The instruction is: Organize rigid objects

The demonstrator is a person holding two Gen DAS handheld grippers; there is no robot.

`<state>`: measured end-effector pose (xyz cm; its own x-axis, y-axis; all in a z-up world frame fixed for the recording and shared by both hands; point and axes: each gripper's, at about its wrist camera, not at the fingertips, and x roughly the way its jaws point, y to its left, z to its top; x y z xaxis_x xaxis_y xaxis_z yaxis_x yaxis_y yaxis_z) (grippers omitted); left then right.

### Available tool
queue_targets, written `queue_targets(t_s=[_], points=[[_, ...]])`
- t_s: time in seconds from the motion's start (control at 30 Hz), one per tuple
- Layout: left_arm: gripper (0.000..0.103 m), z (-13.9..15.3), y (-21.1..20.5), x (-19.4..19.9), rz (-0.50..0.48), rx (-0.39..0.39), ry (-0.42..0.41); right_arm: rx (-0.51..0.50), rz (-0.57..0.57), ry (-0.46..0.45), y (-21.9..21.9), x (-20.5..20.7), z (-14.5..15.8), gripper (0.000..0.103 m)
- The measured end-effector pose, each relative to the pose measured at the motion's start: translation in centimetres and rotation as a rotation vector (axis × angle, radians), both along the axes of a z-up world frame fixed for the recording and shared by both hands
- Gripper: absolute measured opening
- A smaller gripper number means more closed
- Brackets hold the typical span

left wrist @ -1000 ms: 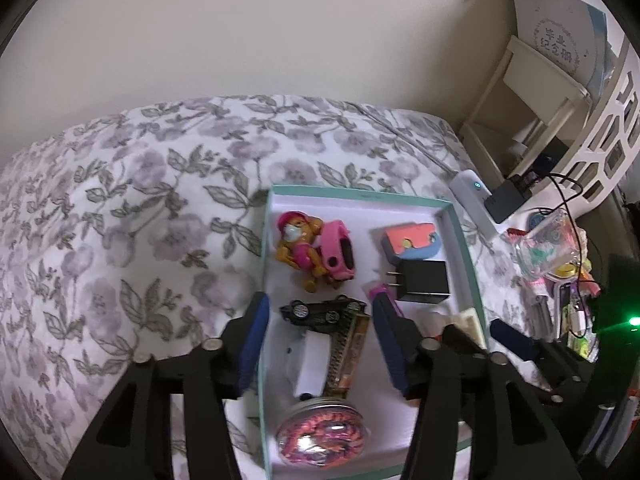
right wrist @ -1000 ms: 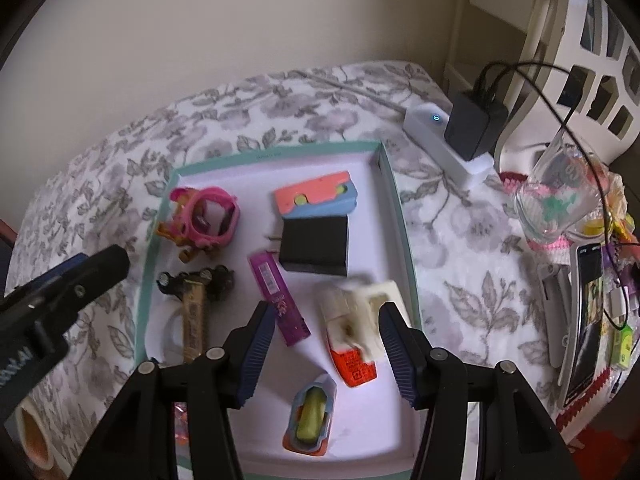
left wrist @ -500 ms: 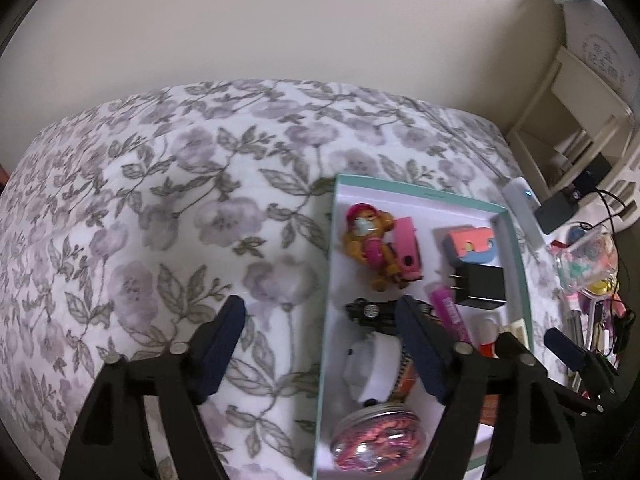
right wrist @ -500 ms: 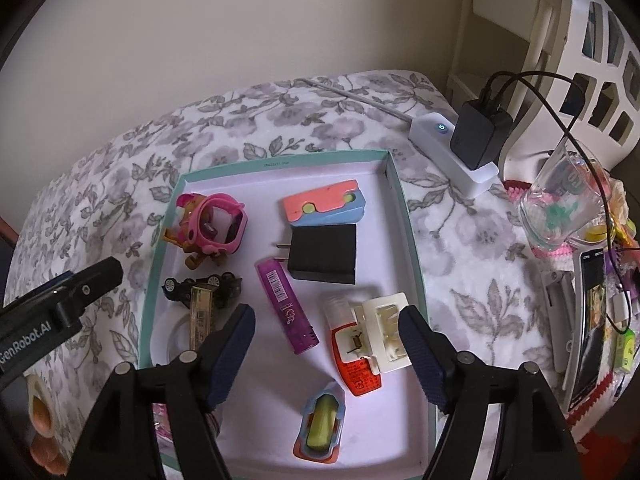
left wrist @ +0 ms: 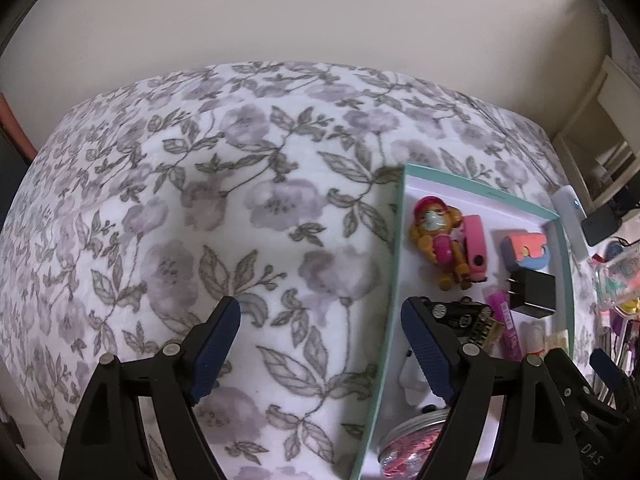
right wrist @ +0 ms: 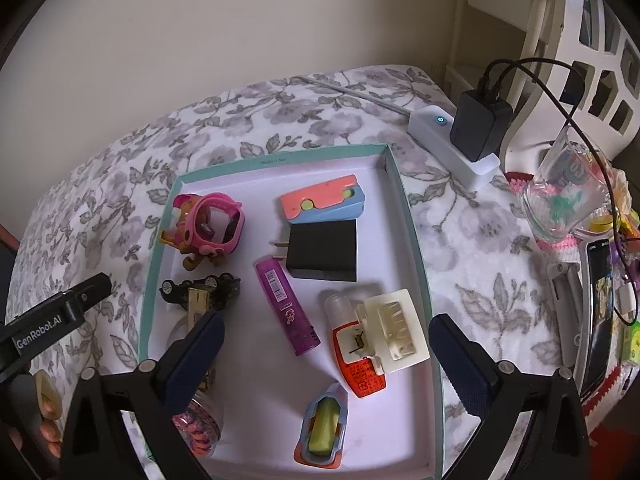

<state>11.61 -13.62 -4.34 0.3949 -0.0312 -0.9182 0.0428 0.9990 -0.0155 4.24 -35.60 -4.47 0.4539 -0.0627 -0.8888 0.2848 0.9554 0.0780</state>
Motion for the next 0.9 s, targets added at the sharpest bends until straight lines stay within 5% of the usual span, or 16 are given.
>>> queue_targets(t_s=[0.53,0.9], points=[[0.084,0.7,0.9,-0.9,0.009,0.027,-0.008,-0.017,0.015,0.016,1.0,-0.6,-0.3,0.103],[0.084,3.8,2.7,-4.0,-0.013,0.044,-0.076,-0.053,0.059,-0.060,4.1,-2.8,2.7,0.103]])
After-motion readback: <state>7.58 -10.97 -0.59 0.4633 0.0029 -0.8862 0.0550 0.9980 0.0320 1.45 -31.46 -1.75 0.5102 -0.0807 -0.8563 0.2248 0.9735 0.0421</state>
